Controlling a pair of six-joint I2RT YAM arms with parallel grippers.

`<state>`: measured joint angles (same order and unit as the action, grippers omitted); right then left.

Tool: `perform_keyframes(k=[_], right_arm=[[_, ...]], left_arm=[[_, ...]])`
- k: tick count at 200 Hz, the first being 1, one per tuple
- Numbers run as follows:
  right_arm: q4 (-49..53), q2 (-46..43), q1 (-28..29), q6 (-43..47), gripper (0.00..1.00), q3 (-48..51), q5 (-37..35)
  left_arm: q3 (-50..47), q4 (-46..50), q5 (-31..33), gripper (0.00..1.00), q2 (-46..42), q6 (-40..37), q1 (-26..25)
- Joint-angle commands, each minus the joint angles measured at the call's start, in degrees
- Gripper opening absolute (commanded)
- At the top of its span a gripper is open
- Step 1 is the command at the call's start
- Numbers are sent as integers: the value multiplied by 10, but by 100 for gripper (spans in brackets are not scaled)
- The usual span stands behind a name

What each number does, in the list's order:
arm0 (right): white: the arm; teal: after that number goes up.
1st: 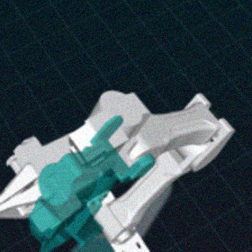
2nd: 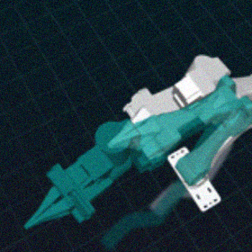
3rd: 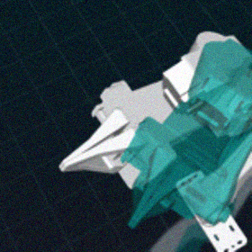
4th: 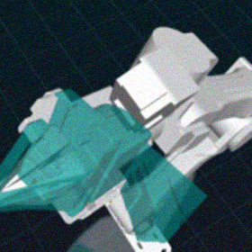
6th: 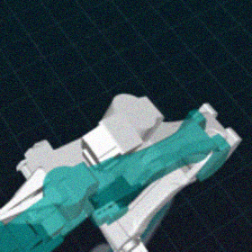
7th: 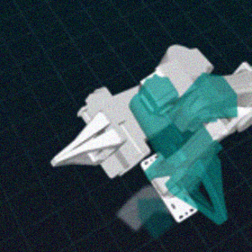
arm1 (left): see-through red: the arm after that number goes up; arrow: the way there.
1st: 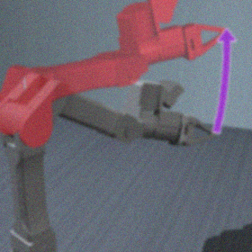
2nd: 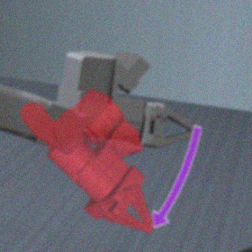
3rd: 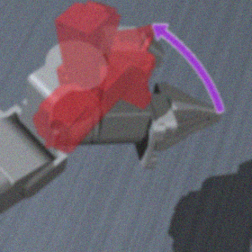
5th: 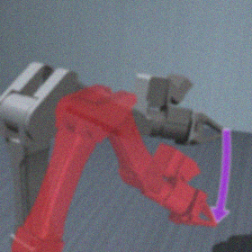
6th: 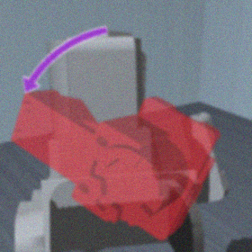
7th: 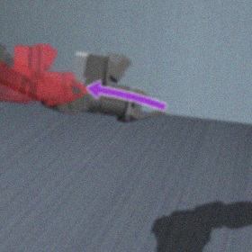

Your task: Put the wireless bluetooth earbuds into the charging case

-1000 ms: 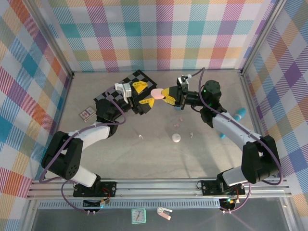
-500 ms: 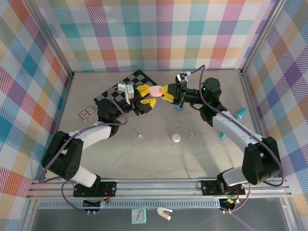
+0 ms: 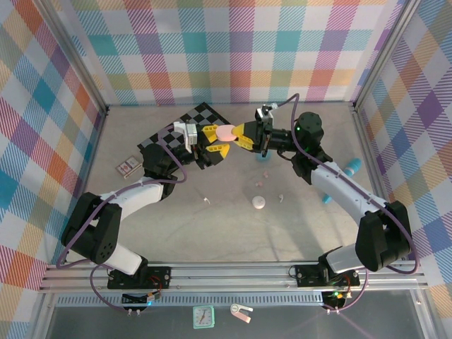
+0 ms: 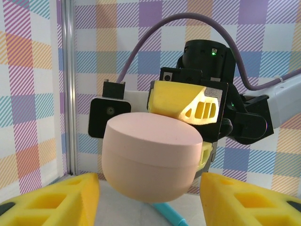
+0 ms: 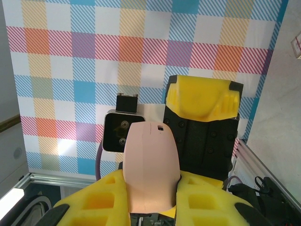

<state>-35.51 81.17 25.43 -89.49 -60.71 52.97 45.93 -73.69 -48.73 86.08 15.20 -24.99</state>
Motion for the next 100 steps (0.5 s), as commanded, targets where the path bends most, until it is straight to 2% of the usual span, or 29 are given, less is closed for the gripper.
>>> perform_keyframes(k=[1,100], right_arm=[[-11,4,7,8,4,-21,-1],[26,11,13,12,3,-26,0]], left_arm=[[13,-26,-18,57,-8,-12,-3],[17,-26,-27,51,-11,-12,-3]])
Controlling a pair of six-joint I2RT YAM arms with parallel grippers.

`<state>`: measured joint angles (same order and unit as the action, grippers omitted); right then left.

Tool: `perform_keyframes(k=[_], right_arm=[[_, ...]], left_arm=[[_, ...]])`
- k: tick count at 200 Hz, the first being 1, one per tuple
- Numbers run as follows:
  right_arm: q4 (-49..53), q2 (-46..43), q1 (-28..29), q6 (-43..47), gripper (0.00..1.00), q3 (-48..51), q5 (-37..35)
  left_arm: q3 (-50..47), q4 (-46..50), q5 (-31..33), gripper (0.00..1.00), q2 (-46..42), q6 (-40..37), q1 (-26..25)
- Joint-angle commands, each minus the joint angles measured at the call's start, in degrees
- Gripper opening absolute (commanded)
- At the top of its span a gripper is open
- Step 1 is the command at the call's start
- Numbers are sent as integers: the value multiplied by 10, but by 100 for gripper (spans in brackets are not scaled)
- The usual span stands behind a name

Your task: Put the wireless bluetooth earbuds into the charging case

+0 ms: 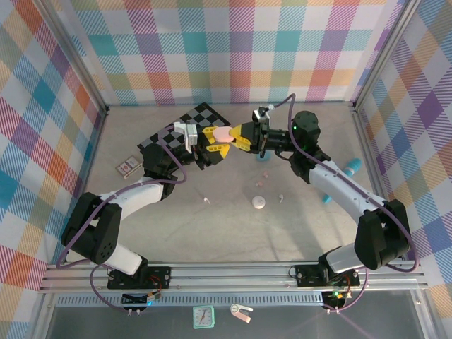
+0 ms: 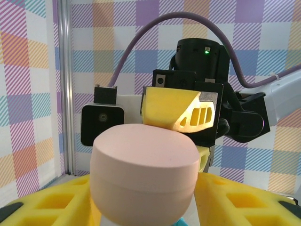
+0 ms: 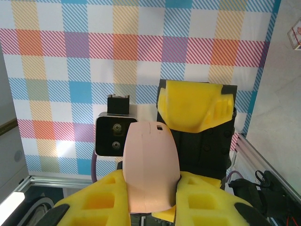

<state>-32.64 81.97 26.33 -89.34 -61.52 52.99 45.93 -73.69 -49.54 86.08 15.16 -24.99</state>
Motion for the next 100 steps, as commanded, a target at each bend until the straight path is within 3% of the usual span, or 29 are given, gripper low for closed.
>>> perform_keyframes(k=[1,100], right_arm=[[-2,3,4,10,3,-18,0],[13,2,5,18,2,-19,-1]], left_arm=[[17,-26,-19,51,-11,-12,-3],[15,-26,-21,48,-14,-11,-3]])
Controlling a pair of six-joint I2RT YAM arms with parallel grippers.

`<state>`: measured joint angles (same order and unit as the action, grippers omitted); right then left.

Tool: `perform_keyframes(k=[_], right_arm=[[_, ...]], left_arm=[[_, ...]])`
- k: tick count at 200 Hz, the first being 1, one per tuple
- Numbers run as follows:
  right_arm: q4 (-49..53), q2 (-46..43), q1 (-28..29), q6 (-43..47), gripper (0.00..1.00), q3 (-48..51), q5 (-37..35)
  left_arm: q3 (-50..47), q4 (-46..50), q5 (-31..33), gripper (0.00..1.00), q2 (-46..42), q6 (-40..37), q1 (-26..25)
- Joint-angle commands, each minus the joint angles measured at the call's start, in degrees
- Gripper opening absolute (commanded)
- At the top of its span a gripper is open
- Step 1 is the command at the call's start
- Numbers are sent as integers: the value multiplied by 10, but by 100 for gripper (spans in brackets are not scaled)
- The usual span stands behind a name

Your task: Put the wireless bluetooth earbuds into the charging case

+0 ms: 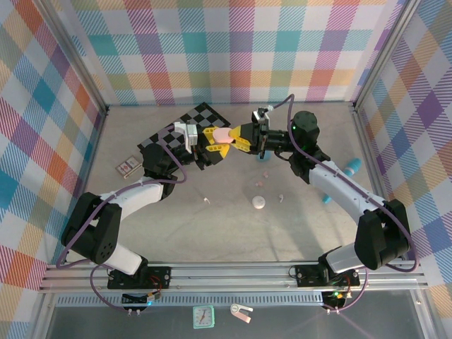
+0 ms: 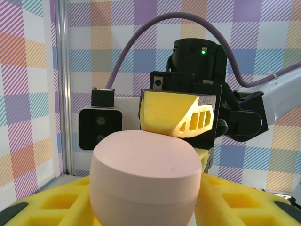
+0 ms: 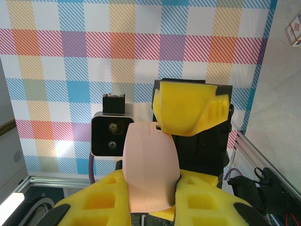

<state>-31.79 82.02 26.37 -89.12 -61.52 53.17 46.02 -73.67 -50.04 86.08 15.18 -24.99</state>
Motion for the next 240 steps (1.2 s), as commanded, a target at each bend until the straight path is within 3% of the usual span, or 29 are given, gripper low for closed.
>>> perform_keyframes(k=[1,64,138,173,208,240], right_arm=[[4,2,5,15,2,-19,-3],[17,1,6,21,2,-21,-4],[26,-2,6,24,4,-27,-4],[53,-8,6,44,24,-31,-9],[118,-25,5,111,53,-45,-24],[278,-50,5,249,68,-80,-70]], left_arm=[[14,-26,-16,49,-14,-11,-3],[14,-26,-19,48,-13,-11,-3],[12,-26,-22,37,-12,-12,-3],[13,-25,-23,31,-13,-11,-3],[8,-19,-21,30,-17,-16,-3],[0,1,-11,30,-27,-29,-3]])
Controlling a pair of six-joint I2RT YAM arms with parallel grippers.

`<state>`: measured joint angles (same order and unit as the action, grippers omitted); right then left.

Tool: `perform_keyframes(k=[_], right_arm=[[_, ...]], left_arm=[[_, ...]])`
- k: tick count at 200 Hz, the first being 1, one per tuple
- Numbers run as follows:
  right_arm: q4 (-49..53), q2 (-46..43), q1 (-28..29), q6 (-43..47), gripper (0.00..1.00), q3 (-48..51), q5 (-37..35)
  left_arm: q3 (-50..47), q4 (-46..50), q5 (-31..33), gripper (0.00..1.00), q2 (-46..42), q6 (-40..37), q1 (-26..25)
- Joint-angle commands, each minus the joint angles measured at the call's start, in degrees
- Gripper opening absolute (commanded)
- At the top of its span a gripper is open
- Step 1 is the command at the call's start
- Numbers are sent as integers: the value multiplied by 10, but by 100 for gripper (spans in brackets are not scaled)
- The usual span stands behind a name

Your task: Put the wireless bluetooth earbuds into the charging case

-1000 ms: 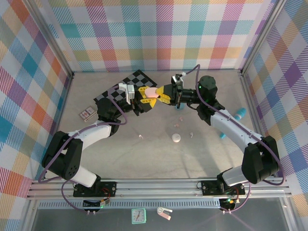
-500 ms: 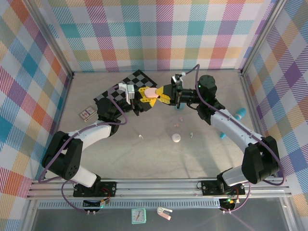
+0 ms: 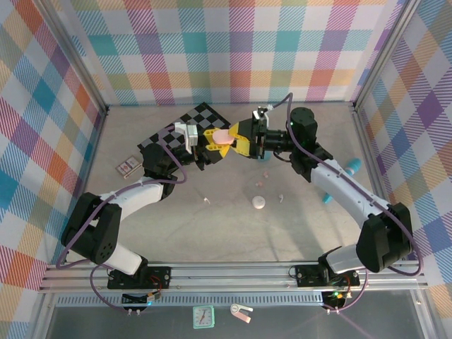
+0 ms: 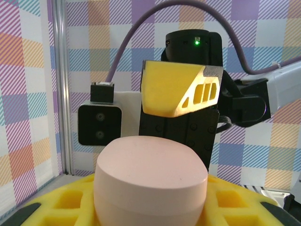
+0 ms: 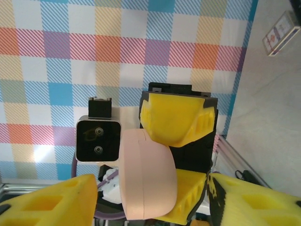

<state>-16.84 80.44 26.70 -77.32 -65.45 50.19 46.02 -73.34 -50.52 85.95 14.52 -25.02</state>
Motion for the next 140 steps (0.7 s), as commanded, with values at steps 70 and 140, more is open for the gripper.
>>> perform_keyframes(k=[70,140], right_arm=[[310,-123,35,621,88,-66,-206],[300,-155,86,882,94,-39,-223]], left_arm=[[-3,70,-43,30,-56,-26,-3],[4,119,-79,30,-78,-10,-22]])
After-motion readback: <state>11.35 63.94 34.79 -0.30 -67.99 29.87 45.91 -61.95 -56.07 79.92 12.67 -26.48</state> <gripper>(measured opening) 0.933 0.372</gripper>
